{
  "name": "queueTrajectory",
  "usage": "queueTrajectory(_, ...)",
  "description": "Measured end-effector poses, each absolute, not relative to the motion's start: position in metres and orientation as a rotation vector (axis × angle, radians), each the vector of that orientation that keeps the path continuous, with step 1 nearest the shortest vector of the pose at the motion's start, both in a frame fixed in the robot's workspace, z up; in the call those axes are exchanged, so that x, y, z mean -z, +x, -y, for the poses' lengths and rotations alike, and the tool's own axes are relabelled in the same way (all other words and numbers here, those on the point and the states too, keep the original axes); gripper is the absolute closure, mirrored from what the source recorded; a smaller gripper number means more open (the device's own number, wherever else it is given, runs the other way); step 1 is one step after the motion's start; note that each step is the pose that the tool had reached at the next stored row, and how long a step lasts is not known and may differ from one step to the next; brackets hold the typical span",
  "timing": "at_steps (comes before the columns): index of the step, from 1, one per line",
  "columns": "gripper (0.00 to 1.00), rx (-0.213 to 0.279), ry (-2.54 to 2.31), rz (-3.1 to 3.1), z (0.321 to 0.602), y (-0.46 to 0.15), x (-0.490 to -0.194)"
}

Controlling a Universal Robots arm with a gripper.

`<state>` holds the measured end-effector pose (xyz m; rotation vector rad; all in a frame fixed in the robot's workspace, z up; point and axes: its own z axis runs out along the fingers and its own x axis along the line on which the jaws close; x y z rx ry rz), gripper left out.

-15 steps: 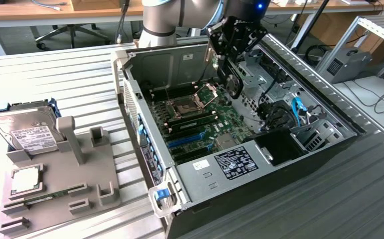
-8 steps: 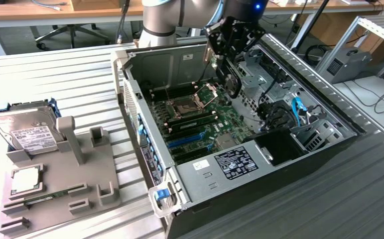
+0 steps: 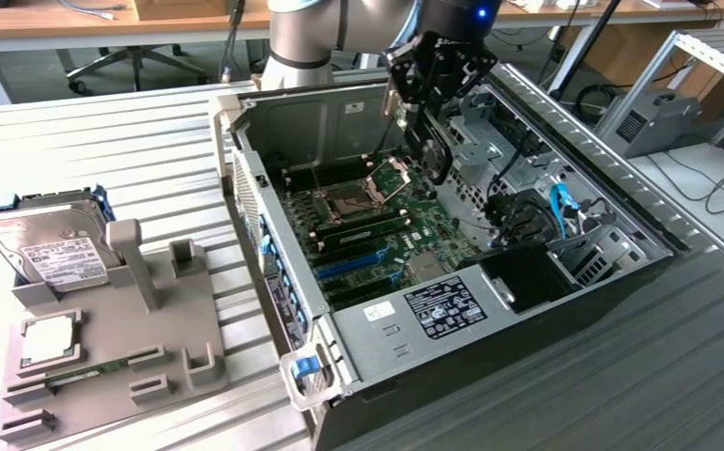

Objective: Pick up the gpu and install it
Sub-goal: 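Pick up the gpu and move the gpu toward the slot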

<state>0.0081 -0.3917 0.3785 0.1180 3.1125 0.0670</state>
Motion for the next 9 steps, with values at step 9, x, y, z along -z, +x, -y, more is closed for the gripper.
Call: queueTrajectory(9,0.74,-0.067,0.118,-3.113,0.3846,0.0081,-0.3745)
